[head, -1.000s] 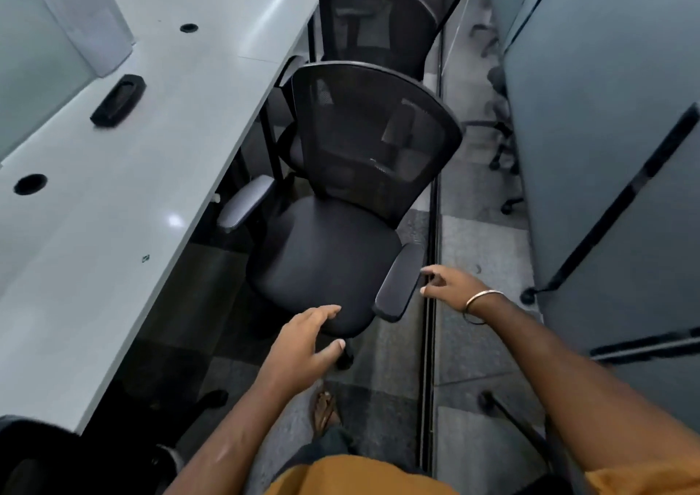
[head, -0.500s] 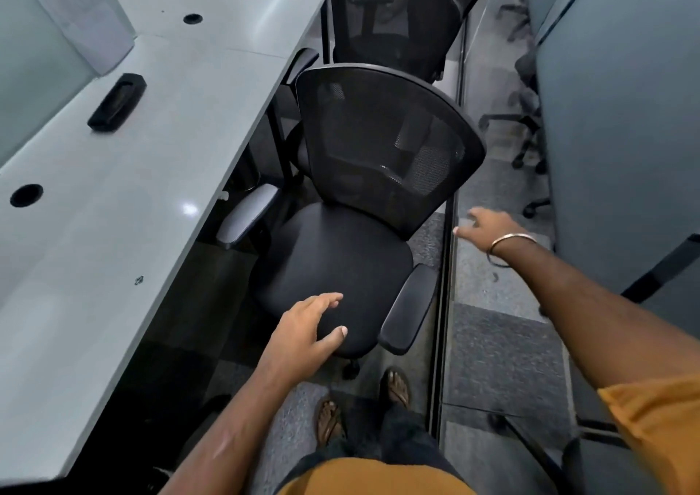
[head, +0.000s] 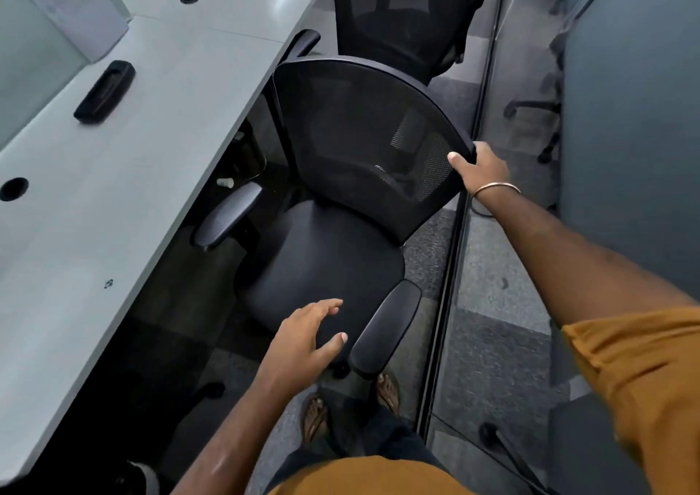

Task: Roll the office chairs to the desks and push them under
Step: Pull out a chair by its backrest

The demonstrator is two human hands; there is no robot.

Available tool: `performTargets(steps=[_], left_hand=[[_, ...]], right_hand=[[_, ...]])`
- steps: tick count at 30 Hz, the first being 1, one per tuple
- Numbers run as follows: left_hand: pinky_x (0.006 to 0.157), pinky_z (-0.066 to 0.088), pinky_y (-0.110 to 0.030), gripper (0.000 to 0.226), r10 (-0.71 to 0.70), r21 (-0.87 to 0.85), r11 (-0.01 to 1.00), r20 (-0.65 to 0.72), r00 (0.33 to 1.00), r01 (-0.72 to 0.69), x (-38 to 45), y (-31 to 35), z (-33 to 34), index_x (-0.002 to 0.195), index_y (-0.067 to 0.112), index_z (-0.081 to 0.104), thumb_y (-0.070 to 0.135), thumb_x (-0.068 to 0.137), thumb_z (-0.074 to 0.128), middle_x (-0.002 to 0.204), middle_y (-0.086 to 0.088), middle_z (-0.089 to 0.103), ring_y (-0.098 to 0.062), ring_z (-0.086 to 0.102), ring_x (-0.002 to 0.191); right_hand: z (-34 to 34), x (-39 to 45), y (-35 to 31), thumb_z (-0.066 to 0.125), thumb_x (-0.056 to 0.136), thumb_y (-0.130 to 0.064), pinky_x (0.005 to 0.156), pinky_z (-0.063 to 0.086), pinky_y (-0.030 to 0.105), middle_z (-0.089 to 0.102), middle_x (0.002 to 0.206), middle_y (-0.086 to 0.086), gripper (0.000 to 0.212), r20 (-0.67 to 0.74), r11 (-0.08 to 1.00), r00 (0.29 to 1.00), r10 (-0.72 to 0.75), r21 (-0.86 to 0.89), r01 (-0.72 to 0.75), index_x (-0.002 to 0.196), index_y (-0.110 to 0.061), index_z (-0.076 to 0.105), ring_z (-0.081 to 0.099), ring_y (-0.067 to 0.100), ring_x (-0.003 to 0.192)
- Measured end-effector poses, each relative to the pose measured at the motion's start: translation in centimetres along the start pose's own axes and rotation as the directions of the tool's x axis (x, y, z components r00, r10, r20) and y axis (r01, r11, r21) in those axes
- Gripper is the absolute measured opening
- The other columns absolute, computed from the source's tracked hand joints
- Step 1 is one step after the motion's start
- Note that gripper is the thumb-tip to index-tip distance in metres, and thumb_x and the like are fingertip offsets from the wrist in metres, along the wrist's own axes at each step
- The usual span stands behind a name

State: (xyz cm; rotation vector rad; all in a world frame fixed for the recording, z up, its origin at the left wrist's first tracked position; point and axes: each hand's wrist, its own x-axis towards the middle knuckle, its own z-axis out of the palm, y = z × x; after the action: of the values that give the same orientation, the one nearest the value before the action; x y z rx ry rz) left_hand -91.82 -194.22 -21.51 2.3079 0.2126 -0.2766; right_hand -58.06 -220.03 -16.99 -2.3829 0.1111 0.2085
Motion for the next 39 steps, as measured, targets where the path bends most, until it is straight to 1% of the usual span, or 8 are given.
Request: performTargets(steps=[13,17,21,26,31,34,37,39], left_hand=[[0.105,0.049,-0.03,0.06,-0.089,-0.002,0.996,-0.007,0.996,0.089,-1.2,1.8,2.0,0.146,0.041,0.051,0.059,0.09,0.056,0.133,0.028,0.058,0.004,0.049,0.129],[0.109,0.046,-0.032,0.058,-0.062,0.01,0.998,0.016,0.998,0.062,-1.5,2.0,1.8,0.146,0.038,0.052,0.056,0.091,0.058,0.133,0.026,0.059,0.003,0.051,0.129],[0.108,0.046,-0.032,0.058,-0.007,0.007,1.0,0.051,0.999,0.007,-1.7,2.1,1.9,0.146,0.035,0.054,0.053,0.092,0.061,0.134,0.022,0.061,0.003,0.052,0.128],[0.11,0.045,-0.032,0.053,0.092,0.026,0.995,0.128,0.987,-0.096,-2.8,1.4,0.9,0.148,0.033,0.053,0.044,0.097,0.068,0.137,0.019,0.061,0.002,0.051,0.13],[0.108,0.048,-0.034,0.057,0.142,-0.056,0.989,0.134,0.981,-0.136,-4.7,0.4,-0.3,0.144,0.034,0.056,0.058,0.093,0.063,0.134,0.021,0.063,0.004,0.054,0.127],[0.107,0.05,-0.035,0.058,0.173,-0.104,0.982,0.147,0.974,-0.158,-5.8,0.0,-0.7,0.142,0.034,0.059,0.066,0.094,0.06,0.132,0.022,0.064,0.004,0.056,0.126],[0.103,0.052,-0.035,0.067,0.192,-0.094,0.98,0.197,0.961,-0.176,-7.0,-0.2,-1.5,0.143,0.036,0.057,0.077,0.09,0.057,0.132,0.024,0.062,0.005,0.057,0.123],[0.096,0.054,-0.032,0.074,0.205,0.047,0.974,0.208,0.956,-0.22,-7.8,-0.5,-2.5,0.144,0.04,0.053,0.083,0.085,0.057,0.131,0.026,0.059,0.006,0.056,0.119]], right_hand=[[2.9,0.3,4.2,0.058,0.103,-0.04,0.075,0.035,0.031,0.066,0.105,0.006,0.035,-0.139,0.981,0.99,0.009,0.191,0.018,0.121,-0.01,0.059,0.064,0.033,0.105],[3.2,-4.4,6.2,0.056,0.099,-0.052,0.083,0.044,0.036,0.07,0.118,0.01,0.05,-0.17,0.978,0.985,0.03,0.208,0.006,0.129,-0.012,0.056,0.063,0.034,0.11],[3.7,-11.0,8.0,0.063,0.095,-0.055,0.084,0.053,0.04,0.07,0.105,0.003,0.045,-0.222,0.962,0.971,0.085,0.27,-0.023,0.115,-0.015,0.059,0.066,0.028,0.098],[6.6,-21.7,8.4,0.072,0.081,-0.054,0.086,0.058,0.041,0.073,0.11,0.001,0.052,-0.255,0.939,0.954,0.16,0.338,-0.067,0.118,-0.018,0.062,0.07,0.022,0.099],[9.3,-33.3,7.8,0.09,0.078,-0.04,0.082,0.054,0.02,0.068,0.106,-0.02,0.048,-0.108,0.942,0.994,-0.028,0.33,0.063,0.114,-0.028,0.061,0.065,-0.006,0.097],[11.0,-38.0,8.8,0.075,0.09,-0.052,0.08,0.055,0.032,0.069,0.1,-0.016,0.033,-0.014,0.941,0.978,-0.209,0.269,0.205,0.104,-0.023,0.069,0.067,0.002,0.096],[10.9,-39.9,9.7,0.066,0.098,-0.03,0.07,0.05,0.036,0.063,0.085,-0.01,0.018,-0.176,0.934,0.942,-0.284,0.172,0.314,0.087,-0.016,0.069,0.063,0.009,0.081],[9.4,-40.0,8.9,0.064,0.098,-0.016,0.072,0.049,0.037,0.061,0.085,-0.006,0.011,-0.308,0.935,0.903,-0.301,0.093,0.343,0.088,-0.013,0.069,0.06,0.014,0.081]])
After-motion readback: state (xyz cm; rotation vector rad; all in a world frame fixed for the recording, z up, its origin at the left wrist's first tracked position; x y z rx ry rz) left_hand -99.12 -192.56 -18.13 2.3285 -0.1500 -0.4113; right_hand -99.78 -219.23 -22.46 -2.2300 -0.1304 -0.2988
